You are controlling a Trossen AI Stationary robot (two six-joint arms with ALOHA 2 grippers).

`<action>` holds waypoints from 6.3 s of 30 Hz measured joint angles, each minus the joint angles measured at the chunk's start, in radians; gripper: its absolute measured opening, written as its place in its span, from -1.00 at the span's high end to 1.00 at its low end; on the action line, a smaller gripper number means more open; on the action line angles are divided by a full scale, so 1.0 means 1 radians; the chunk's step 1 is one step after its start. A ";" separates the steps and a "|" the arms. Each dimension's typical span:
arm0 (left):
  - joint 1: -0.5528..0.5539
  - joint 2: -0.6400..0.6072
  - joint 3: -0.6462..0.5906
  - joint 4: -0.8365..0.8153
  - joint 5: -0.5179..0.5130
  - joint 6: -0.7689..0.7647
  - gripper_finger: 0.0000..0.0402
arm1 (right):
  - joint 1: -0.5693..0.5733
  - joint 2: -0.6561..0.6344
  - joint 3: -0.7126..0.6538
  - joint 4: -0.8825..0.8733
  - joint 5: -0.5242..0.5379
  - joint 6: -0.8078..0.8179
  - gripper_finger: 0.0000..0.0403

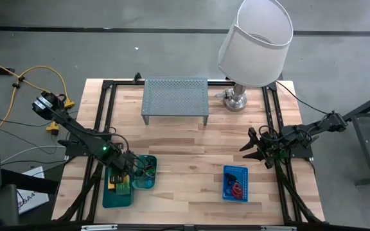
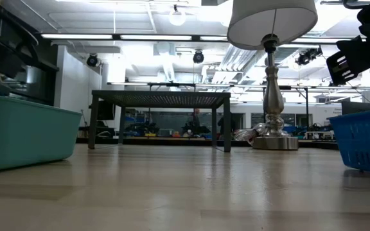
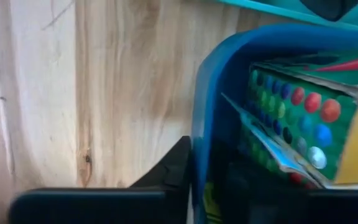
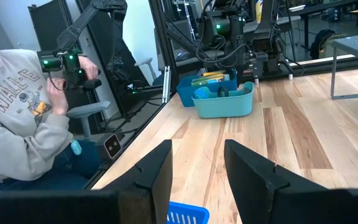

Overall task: Pick & Place Office Desk Supplies
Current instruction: Put the light blue bin with box of crayons on the shelf

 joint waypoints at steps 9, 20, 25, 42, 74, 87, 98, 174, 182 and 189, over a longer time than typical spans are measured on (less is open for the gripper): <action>0.000 0.000 0.000 -0.001 0.032 -0.013 0.99 | 0.000 0.000 0.000 0.000 0.000 0.000 0.33; 0.000 0.000 0.000 0.002 0.050 -0.029 0.99 | 0.000 0.000 0.000 0.000 0.000 0.000 0.33; 0.000 -0.012 0.000 0.012 0.079 -0.034 1.00 | 0.000 0.000 0.000 0.000 0.000 0.000 0.33; 0.013 -0.231 0.000 -0.016 0.175 -0.166 1.00 | 0.000 0.000 0.000 0.000 0.000 0.000 0.33; 0.435 -0.208 0.198 -0.128 0.230 0.029 1.00 | 0.000 0.000 0.000 0.000 0.000 0.000 0.33; 0.787 -0.022 0.476 -0.249 0.236 0.197 1.00 | 0.000 0.000 0.000 0.000 0.000 0.000 0.33; 1.087 0.034 0.595 -0.240 0.230 0.196 1.00 | 0.000 0.000 0.000 0.000 0.000 0.000 0.33; 1.519 0.426 0.995 -0.442 0.265 0.321 1.00 | 0.000 0.000 0.000 0.000 0.000 0.000 0.33; 1.570 0.426 0.995 -0.438 0.270 0.271 1.00 | 0.000 0.000 0.000 0.000 0.000 0.000 0.33; 1.654 0.438 0.995 -0.432 0.269 0.279 1.00 | 0.000 0.000 0.000 0.000 0.000 0.000 0.33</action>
